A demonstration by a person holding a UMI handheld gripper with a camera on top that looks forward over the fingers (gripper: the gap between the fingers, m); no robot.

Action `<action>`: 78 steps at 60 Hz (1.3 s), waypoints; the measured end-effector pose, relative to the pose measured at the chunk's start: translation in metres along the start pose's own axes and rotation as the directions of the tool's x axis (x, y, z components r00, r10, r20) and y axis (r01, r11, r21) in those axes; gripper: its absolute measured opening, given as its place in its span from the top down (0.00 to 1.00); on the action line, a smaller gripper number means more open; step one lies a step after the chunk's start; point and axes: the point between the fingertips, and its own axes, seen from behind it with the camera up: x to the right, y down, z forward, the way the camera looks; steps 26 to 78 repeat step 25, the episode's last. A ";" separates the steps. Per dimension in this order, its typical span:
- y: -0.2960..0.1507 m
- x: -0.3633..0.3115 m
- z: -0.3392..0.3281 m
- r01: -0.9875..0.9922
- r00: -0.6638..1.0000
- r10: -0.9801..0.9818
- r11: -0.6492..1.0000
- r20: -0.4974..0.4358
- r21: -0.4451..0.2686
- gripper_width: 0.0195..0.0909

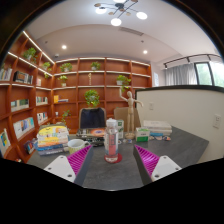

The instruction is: Pour water

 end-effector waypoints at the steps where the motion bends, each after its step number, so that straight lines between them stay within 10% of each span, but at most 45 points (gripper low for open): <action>1: -0.001 0.000 -0.004 -0.001 1.000 0.001 1.000 0.005 0.004 0.08; 78: 0.009 0.002 -0.049 0.003 0.997 -0.001 1.000 0.081 -0.030 0.08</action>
